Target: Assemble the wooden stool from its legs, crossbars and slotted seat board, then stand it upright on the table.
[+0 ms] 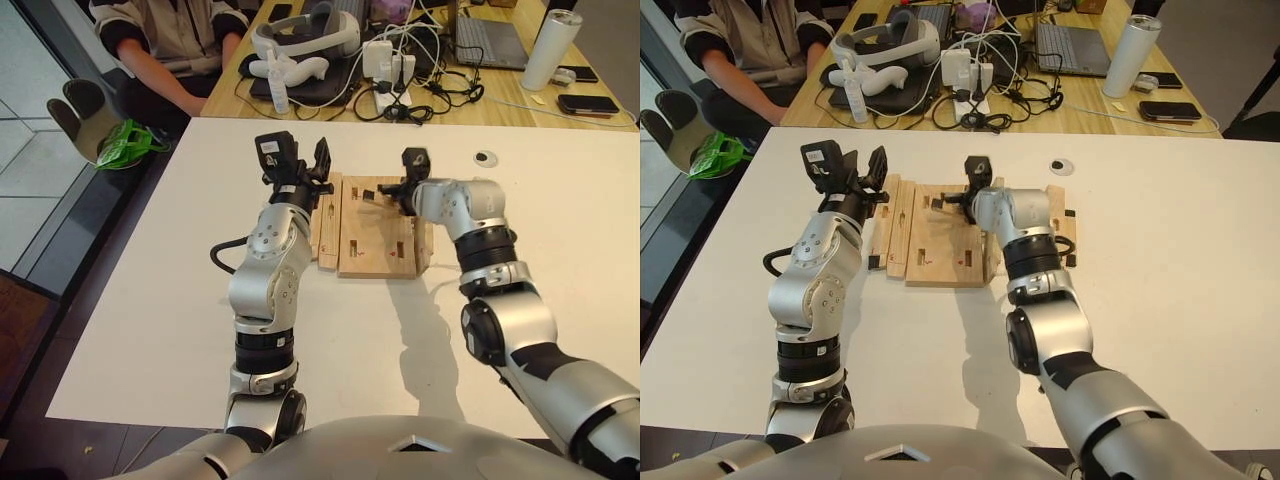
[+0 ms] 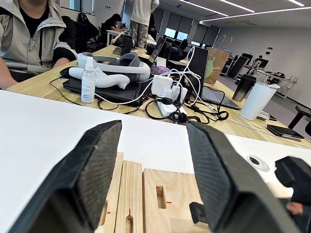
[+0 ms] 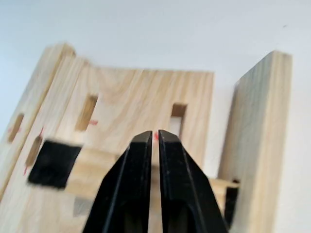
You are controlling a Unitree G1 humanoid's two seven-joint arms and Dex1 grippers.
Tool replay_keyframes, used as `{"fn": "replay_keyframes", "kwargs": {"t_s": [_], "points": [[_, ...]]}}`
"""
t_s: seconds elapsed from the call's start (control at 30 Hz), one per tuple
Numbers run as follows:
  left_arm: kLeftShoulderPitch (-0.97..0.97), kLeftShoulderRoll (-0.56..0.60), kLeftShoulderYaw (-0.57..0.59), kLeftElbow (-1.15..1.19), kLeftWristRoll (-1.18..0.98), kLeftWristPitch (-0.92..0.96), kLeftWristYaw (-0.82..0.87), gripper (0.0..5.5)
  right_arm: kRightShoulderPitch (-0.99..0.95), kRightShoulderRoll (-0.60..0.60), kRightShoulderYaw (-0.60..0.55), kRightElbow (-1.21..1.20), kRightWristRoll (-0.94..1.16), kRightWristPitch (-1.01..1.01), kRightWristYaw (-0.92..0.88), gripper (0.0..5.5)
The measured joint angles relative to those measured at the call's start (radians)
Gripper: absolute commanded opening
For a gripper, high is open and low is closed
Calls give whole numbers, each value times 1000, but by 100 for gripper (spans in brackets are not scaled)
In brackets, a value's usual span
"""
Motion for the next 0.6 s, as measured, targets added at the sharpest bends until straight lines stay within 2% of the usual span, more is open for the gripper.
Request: {"fn": "replay_keyframes", "kwargs": {"t_s": [0.1,0.23,0.47,0.6], "points": [[-1,-1,-2,1,1,-1,2,247,-96,-60,-70,210,-11,-159,-48,131],[-3,-1,-4,7,1,-1,0,247,-140,-81,-163,432,14,-277,-55,204],[-13,-4,-8,11,1,-1,-3,247,-151,-98,-255,567,50,-349,-47,334],[-14,-5,-9,18,1,-1,-3,247,-151,-98,-272,587,50,-350,-26,339]]}}
